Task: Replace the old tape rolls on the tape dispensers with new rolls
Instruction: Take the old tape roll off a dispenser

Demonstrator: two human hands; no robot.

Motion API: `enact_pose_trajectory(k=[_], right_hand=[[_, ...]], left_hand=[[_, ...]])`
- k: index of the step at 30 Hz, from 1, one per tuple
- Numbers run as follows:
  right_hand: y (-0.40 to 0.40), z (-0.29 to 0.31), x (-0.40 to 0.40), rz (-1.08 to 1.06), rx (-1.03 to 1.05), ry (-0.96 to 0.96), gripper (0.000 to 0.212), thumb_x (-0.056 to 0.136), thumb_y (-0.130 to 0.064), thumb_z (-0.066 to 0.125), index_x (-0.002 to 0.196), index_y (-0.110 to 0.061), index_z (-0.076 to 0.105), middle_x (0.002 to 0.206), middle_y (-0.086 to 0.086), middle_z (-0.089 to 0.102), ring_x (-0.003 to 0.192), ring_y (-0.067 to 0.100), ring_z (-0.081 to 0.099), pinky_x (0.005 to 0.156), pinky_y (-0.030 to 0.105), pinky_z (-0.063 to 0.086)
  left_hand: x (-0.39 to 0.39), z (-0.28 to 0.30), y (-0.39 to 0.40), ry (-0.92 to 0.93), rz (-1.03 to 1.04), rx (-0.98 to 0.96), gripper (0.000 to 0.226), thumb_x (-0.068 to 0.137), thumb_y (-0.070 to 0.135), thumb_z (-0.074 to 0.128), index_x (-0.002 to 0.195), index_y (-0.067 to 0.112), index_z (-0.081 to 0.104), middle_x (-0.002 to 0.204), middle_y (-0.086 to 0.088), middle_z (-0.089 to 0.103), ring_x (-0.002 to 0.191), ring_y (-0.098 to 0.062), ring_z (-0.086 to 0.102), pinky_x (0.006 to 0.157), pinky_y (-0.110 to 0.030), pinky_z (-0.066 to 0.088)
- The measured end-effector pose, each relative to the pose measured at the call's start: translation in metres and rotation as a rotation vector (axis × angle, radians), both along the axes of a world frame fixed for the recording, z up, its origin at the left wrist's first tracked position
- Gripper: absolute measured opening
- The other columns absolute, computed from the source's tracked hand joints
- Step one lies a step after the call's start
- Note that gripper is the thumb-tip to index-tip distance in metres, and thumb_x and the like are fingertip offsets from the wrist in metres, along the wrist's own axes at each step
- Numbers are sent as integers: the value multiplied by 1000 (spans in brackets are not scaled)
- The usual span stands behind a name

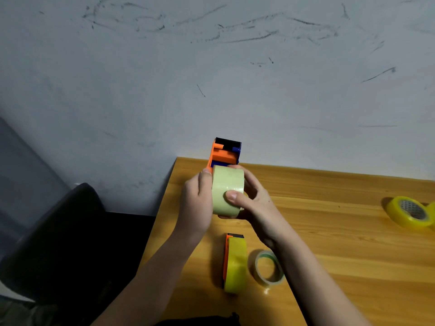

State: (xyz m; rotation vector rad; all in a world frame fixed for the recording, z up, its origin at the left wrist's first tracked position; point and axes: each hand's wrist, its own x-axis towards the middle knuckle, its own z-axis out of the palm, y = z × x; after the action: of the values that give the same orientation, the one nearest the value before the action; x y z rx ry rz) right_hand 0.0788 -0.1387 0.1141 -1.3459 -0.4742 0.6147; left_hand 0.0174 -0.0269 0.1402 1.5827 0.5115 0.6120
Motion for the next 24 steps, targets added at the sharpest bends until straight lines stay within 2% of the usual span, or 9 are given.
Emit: enact_pose_trajectory(k=[3,6,8,11,13,15,17,19,24], right_hand=[[-4,-2,4,16,-9,-19,69,63,-36,76,127,-31,54,122,4,62,103,25,63,80,55,53],[-10,-3,6,28,-26,-117,69,64,-35,77,128,-34,51,122,-1,60,105,20,62,82,41,55],[-13,-2,7,75,-62,-208,70,67,-31,77,129,-37,48,126,-7,57,115,18,58,92,40,52],[-15,-1,10,117,-95,-267,73,68,-29,78,132,-39,44,127,-14,54,120,16,53,99,45,49],[-18,0,11,120,-95,-272,74,67,-30,78,132,-41,44,126,-14,55,119,16,53,97,42,50],[-19,1,11,119,-79,-257,74,66,-31,77,132,-41,45,124,-13,57,116,15,55,92,35,50],[-19,1,10,141,-56,-219,74,66,-31,75,133,-39,45,122,-12,58,112,12,56,89,32,50],[-18,0,8,180,-55,-207,74,67,-31,73,135,-36,45,122,-9,57,109,11,56,90,35,49],[-15,-6,6,222,43,-63,73,67,-27,72,135,-37,47,122,-3,58,110,22,54,89,42,48]], left_hand=[[1,-4,2,61,-51,-98,30,100,25,39,88,7,60,77,-7,61,61,-4,57,54,-18,45],[0,-8,15,173,-238,-356,49,86,49,49,114,11,62,109,-14,68,96,-24,65,86,-38,51],[0,-5,20,176,-370,-429,51,92,49,35,113,13,66,110,-17,69,105,-32,63,95,-46,46],[6,4,23,232,-298,-349,56,97,53,28,98,16,69,91,-11,73,87,-25,68,79,-37,51],[9,0,28,242,-112,-94,44,97,50,37,80,17,62,69,-2,64,64,-17,60,59,-29,48],[11,-7,37,135,36,134,30,96,41,46,79,18,55,71,3,59,66,-17,57,59,-29,46],[11,-10,38,72,-84,51,25,91,46,50,103,24,50,97,8,58,91,-11,58,72,-21,44],[11,-10,34,101,-290,-137,52,82,60,46,124,31,43,114,10,57,103,-8,58,78,-23,44],[15,-10,31,105,-291,-210,53,81,64,41,122,33,50,112,3,62,99,-13,63,72,-28,47]])
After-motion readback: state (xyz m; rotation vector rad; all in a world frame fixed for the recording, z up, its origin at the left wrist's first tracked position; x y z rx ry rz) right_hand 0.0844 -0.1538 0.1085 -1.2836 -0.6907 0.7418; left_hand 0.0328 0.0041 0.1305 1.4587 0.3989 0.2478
